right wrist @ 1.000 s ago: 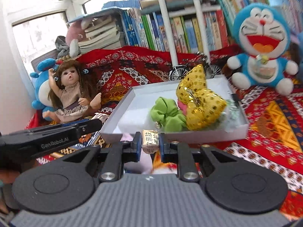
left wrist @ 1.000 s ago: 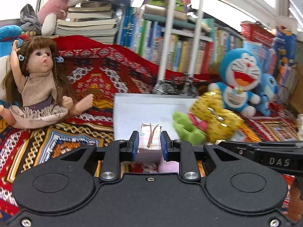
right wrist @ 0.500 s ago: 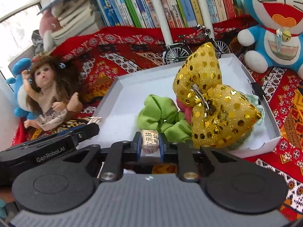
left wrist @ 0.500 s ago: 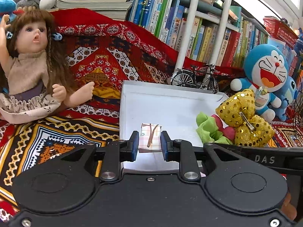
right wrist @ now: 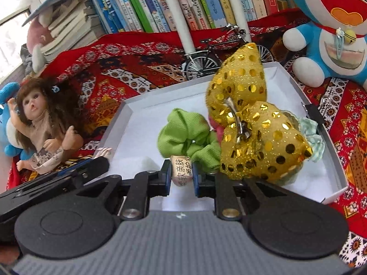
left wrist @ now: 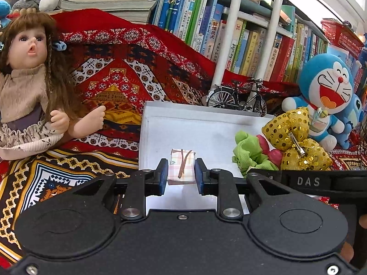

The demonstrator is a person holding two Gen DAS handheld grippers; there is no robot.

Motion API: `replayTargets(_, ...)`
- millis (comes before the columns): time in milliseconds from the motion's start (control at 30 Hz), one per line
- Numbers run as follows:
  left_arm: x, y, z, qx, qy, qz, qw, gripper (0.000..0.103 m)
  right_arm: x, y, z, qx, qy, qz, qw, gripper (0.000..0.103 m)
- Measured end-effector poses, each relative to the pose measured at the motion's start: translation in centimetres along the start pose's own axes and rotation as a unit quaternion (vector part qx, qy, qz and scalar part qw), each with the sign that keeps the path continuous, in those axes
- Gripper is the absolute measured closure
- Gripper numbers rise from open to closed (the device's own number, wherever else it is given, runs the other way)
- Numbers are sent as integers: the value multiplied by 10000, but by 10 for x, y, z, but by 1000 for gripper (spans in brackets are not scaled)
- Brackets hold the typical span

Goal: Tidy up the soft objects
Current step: 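Lower the packet and cork tag into the box and open both tools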

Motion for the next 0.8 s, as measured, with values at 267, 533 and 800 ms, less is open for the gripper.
replayTargets(267,-6,-2,4,-90,-44,140,9999,64,-5,-4,10,46,159,-60,9998,65)
replayTargets(533,-11,-6,16,-87,-35,217,9997,57,-15,-6,31,240,233,73,9994,51)
replayTargets(800,-9,-15,40,20,-122,48,9999,46,-19,-17,62,502,26,407,9979,39)
Point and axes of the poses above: each gripper's, at about its wrist camera, not at the fingertips, and z roughly against the way its jaws point, x to its right, y to its top, the point moved 4 cm from there along -z, roughly the way its jaws point, and after that the axes turned 1 degree about -x, right-handed, at the moved point
